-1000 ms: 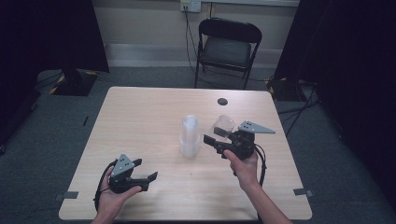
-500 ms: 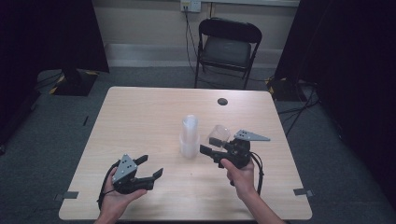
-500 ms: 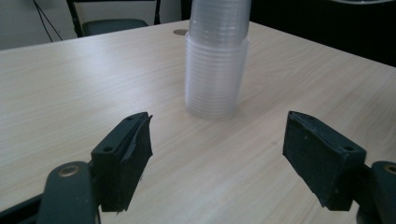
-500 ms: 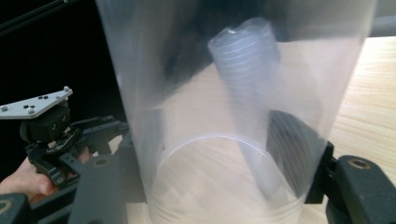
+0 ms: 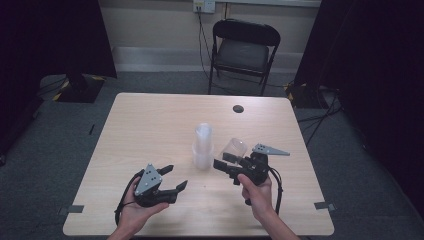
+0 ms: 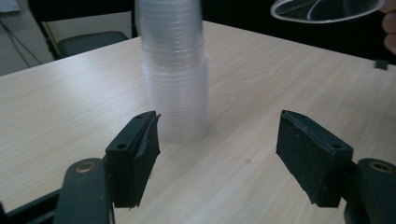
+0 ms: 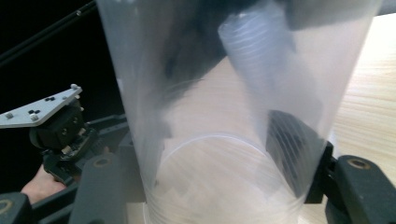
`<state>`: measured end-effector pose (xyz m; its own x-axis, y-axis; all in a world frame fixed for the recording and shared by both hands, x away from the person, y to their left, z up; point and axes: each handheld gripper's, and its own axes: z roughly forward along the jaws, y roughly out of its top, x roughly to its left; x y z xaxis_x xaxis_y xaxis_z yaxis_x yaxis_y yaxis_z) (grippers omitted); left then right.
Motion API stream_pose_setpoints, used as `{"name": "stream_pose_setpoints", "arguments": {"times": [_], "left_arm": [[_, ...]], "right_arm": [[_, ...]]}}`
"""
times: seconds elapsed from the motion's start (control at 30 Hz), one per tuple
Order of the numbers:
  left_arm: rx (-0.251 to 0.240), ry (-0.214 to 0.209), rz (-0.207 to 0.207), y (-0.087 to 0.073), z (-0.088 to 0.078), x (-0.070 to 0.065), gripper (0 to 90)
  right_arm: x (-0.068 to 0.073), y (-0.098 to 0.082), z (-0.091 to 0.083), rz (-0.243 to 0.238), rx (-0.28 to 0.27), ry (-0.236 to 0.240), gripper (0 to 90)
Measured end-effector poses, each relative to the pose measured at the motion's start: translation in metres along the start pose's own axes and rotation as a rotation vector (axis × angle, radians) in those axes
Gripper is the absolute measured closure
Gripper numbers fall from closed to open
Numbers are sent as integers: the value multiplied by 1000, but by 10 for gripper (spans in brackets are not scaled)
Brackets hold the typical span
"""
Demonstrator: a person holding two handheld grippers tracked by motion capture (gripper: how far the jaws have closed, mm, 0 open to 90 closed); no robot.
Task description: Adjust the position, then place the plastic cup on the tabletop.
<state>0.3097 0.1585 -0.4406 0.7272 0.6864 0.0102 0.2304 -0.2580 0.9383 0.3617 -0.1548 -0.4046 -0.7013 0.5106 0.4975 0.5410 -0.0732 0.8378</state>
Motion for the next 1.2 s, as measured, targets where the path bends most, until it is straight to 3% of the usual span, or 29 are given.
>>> {"name": "stream_pose_setpoints", "arguments": {"times": [0.33,0.47,0.7,1.07,1.2], "left_arm": [[-19,-82,28,19,31,-16,285],[-39,-75,51,23,40,-21,311],[-136,-58,73,24,39,-27,431],[-186,-74,75,16,38,-33,622],[-210,-53,89,17,37,-36,648]], "right_arm": [[4,1,-5,50,-18,42,375],[4,0,-5,76,-18,54,375],[5,-4,2,113,7,85,375],[11,-16,17,175,66,141,375],[15,-20,20,175,85,162,374]]}}
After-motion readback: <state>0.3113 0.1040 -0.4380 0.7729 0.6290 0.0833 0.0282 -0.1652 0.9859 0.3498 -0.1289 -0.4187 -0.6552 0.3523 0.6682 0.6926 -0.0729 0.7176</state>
